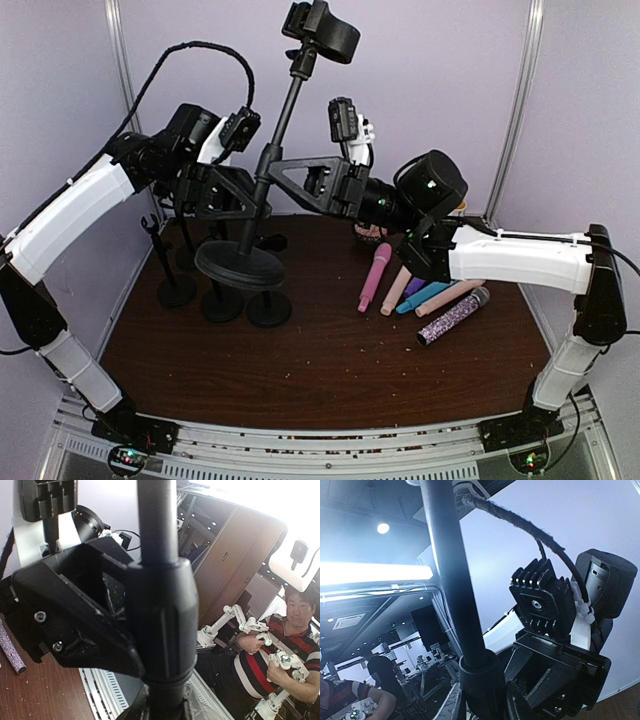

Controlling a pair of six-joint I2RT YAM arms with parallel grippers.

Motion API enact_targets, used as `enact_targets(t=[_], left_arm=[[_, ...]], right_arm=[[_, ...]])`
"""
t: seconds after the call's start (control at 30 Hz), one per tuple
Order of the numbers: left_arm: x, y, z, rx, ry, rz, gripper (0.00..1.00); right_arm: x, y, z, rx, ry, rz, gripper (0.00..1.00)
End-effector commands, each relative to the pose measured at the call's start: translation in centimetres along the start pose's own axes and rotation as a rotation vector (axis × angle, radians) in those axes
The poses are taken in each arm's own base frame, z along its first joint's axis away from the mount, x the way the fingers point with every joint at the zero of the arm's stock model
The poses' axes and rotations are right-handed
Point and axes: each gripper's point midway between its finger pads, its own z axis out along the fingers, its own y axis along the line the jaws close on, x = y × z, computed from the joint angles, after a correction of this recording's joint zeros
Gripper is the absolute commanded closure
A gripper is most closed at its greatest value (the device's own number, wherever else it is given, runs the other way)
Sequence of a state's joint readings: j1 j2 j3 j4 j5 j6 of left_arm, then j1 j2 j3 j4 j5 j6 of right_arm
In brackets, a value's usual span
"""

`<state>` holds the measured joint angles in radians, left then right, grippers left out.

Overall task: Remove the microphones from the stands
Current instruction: Unscrew the knob on the stand of the microphone stand, then pass from the left arm to the right

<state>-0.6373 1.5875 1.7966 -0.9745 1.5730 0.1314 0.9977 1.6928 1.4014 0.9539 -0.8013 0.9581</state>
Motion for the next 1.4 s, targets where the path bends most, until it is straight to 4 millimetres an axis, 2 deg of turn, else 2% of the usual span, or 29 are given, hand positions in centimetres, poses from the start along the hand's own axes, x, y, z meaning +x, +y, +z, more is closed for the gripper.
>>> enact_targets(t=[0.0,0.07,0.1,0.13,0.17,0.2,0.23,0.3,0.37,0.43,0.5,0.63,0.8,1.0,1.17,1.37], left_arm=[[-0.6,1.1,-1.0,-0.017,-0.016,0.094,1.00],[-0.7,1.3,-0.9,-0.030,-0.012,0.100,1.00],[-0.8,1.4,-1.0,-0.045,-0.010,0.108,1.00],[-0.9,1.5,-1.0,-0.061,-0.006,0.115,1.00],[-1.1,1.7,-1.1,-0.079,-0.003,0.124,1.00],[-1.2,1.9,-1.3,-0.103,0.001,0.133,1.00],[-1.4,2.2,-1.4,-0.131,0.005,0.142,1.00],[-1.7,2.9,-1.7,-0.193,0.009,0.157,1.00],[-2.2,3.7,-2.3,-0.269,0.010,0.177,1.00],[-2.5,4.4,-2.8,-0.333,0.013,0.199,1.00],[-2.6,5.2,-3.2,-0.397,0.021,0.215,1.00],[-2.3,6.5,-3.7,-0.468,0.035,0.215,1.00],[-2.2,5.9,-3.4,-0.438,0.031,0.212,1.00],[-2.0,4.7,-2.9,-0.362,0.022,0.209,1.00],[-1.8,3.6,-2.3,-0.261,0.007,0.179,1.00],[-1.3,3.3,-2.3,-0.239,0.005,0.170,1.00]], right_arm=[[-1.6,11.1,0.0,-0.347,0.041,-0.087,0.71],[-1.3,10.0,0.1,-0.297,0.054,-0.086,0.63],[-1.1,9.1,0.1,-0.251,0.053,-0.095,0.55],[-0.8,7.8,0.0,-0.180,0.057,-0.096,0.41],[-0.7,6.3,-0.2,-0.090,0.048,-0.117,0.27],[-0.7,4.9,-0.6,0.019,0.048,-0.137,0.17],[-0.3,2.3,-1.2,0.159,0.050,-0.141,0.11],[-0.1,-1.8,-3.6,0.437,0.047,-0.130,0.07],[-0.5,-4.4,-6.1,0.655,0.000,-0.138,0.06],[-0.4,-5.3,-7.7,0.807,-0.019,-0.164,0.07],[-0.3,-5.8,-8.4,0.896,-0.020,-0.174,0.10],[-0.6,-5.6,-6.8,0.916,-0.010,-0.193,0.13],[-0.6,-5.5,-4.6,0.857,0.005,-0.202,0.15],[-1.1,-5.2,-5.2,0.848,-0.065,-0.222,0.17],[-1.7,-5.8,-4.6,0.841,-0.098,-0.270,0.25],[-2.2,-6.4,-3.1,0.808,-0.139,-0.303,0.41]])
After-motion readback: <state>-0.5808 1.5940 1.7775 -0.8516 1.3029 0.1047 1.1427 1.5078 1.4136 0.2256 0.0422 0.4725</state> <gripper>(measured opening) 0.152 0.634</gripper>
